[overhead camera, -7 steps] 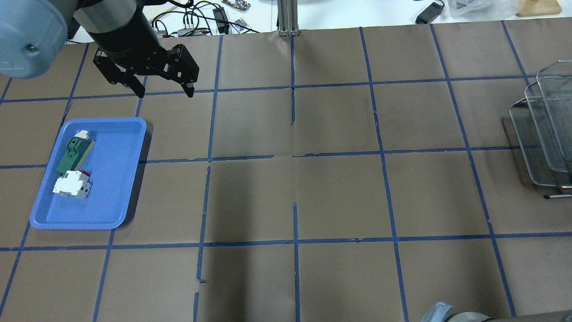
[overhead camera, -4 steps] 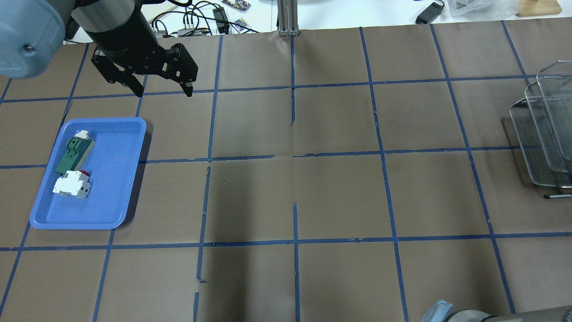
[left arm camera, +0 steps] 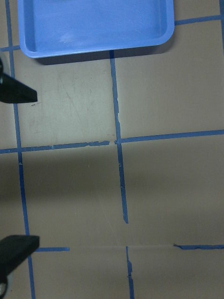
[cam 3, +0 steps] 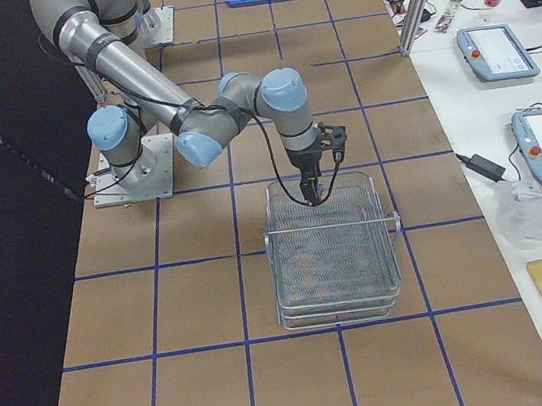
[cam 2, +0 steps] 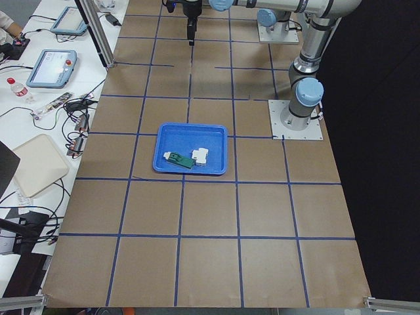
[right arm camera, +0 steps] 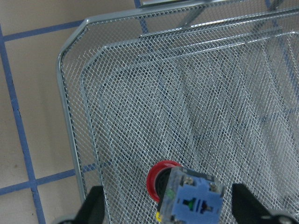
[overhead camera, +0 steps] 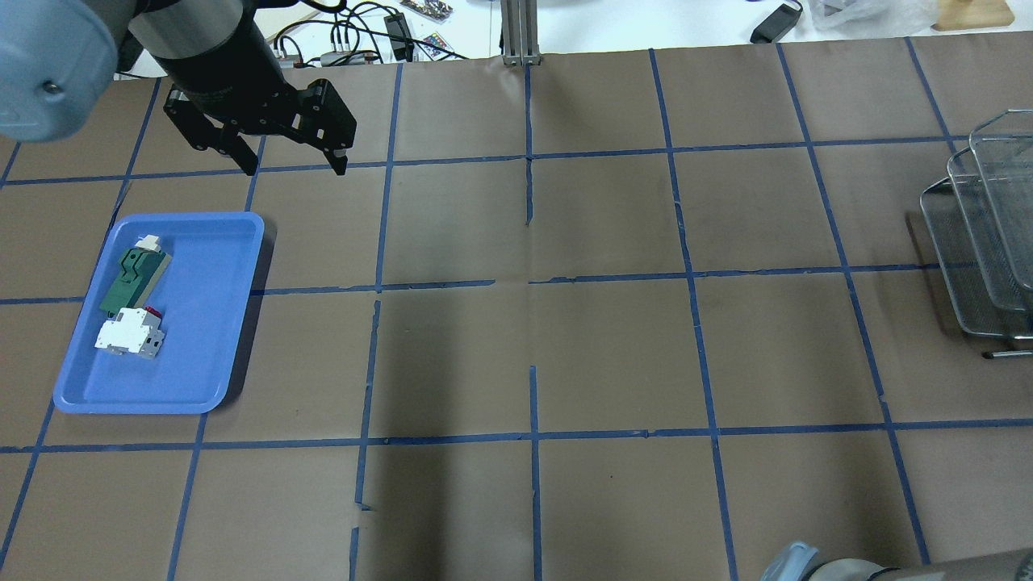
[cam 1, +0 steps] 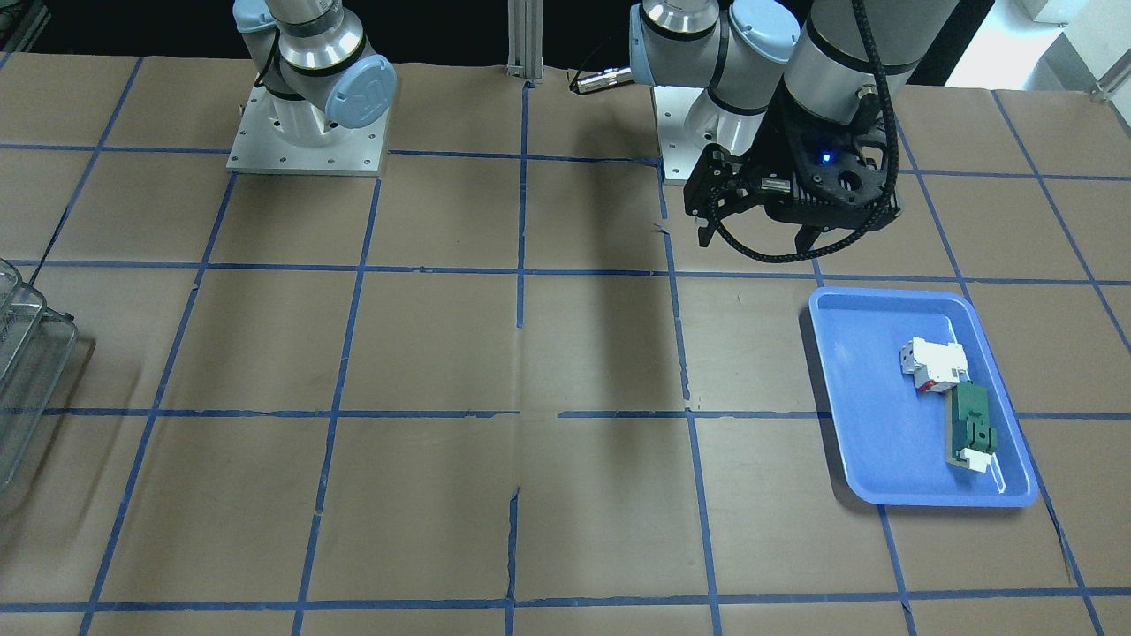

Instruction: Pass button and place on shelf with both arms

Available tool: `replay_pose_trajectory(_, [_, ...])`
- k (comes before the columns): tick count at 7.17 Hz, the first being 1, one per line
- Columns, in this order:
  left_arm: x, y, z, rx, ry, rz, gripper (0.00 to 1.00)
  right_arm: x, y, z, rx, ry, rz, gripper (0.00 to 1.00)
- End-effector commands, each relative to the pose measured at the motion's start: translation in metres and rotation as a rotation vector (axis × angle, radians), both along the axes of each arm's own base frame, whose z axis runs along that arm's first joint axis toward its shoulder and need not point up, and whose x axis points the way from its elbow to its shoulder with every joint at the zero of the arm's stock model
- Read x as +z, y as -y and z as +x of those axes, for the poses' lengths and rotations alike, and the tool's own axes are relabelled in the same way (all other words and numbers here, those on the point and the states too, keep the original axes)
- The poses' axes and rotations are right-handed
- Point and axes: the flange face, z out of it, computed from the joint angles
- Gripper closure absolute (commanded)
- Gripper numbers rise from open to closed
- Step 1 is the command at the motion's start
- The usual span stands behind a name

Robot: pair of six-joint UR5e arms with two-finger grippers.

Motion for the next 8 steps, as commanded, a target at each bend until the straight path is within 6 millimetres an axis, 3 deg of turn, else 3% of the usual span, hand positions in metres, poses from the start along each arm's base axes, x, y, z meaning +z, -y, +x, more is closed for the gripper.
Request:
replay_pose_trajectory(1, [-0.001, 0.0, 0.0, -0.001, 0.002, 0.001, 0.0, 0.01, -0.006, 0.005, -0.002, 0.006, 0.009, 0.0])
replay_pose_trajectory(3, [0.001, 0.0, 0.0, -0.001, 0.0, -0.005, 0.0, 0.065, -0.043, 0.058, 0.011, 0.07, 0.057, 0.0])
replay_pose_trajectory(5, [0.0, 0.001, 0.0, -0.001, 0.0, -0.003, 0.0, 0.092, -0.052, 0.15, 0.115, 0.099, 0.105, 0.0])
replay_pose_trajectory(7, [0.001, 0.0, 0.0, -0.001, 0.0, -0.005, 0.0, 0.082, -0.05, 0.255, 0.217, 0.151, 0.209, 0.0])
replay_pose_trajectory(8, [0.001, 0.0, 0.0, -0.001, 0.0, -0.005, 0.0, 0.078, -0.053, 0.296, 0.286, 0.154, 0.233, 0.0])
